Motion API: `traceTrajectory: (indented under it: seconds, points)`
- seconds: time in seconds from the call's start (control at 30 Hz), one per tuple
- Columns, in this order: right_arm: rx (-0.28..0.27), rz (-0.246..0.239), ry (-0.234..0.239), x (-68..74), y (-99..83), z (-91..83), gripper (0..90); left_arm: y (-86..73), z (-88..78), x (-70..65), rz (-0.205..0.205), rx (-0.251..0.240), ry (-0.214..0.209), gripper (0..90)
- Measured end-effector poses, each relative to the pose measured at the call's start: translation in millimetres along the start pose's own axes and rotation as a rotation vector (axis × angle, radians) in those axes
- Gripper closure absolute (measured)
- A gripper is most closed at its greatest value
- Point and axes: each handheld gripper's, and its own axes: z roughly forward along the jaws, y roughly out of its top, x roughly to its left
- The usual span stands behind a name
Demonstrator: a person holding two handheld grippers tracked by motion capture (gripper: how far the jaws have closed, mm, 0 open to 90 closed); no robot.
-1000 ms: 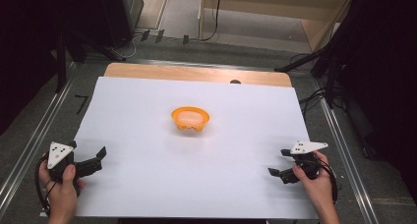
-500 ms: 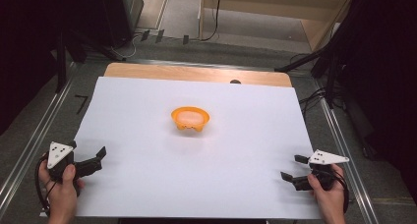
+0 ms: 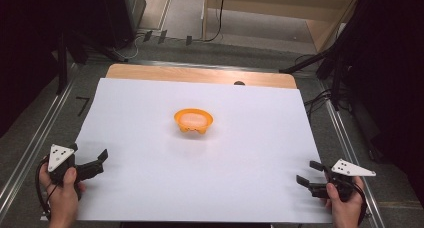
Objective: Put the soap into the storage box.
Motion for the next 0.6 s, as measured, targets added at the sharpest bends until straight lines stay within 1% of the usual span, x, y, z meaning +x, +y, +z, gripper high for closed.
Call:
traceTrajectory:
  seconds: [0.03, 0.07, 0.1, 0.13, 0.17, 0.2, 0.23, 0.3, 0.4, 0.6]
  points:
    - [0.0, 0.0, 0.0, 0.0, 0.0, 0.0, 17.4, 0.0, 0.0, 0.0, 0.0, 0.0, 0.0, 0.0]
    - [-0.012, -0.011, -0.065, -0.8, -2.9, -4.9, 16.0, 0.0, 0.0, 0.0, 0.0, 0.001, -0.001, 0.0]
    - [-0.012, -0.011, -0.065, -0.8, -2.9, -4.9, 16.0, 0.0, 0.0, 0.0, 0.0, 0.001, -0.001, 0.0]
    - [-0.041, 0.017, -0.118, -1.8, -4.9, -7.5, 11.6, 0.0, 0.1, 0.1, 0.0, 0.001, -0.001, 0.0]
    - [-0.041, 0.017, -0.118, -1.8, -4.9, -7.5, 11.6, 0.0, 0.1, 0.1, 0.0, 0.001, -0.001, 0.0]
    - [-0.059, 0.028, -0.124, -2.4, -5.9, -9.1, 11.7, 0.1, 0.0, 0.1, 0.001, 0.002, -0.002, 0.0]
    - [-0.082, 0.026, -0.141, -1.2, -7.5, -11.1, 11.6, 0.1, 0.0, 0.1, 0.001, 0.002, -0.002, 0.0]
    - [-0.08, 0.022, -0.146, -0.9, -7.7, -10.9, 11.6, 0.1, 0.1, -0.1, 0.002, 0.001, -0.001, 0.0]
    - [-0.055, 0.009, -0.174, 1.6, -7.0, -8.2, 11.6, 0.0, 0.1, -0.1, 0.002, 0.001, -0.002, 0.0]
    - [-0.047, 0.006, -0.174, 1.1, -6.8, -7.2, 11.5, 0.1, 0.4, 0.0, 0.001, 0.002, -0.004, 0.0]
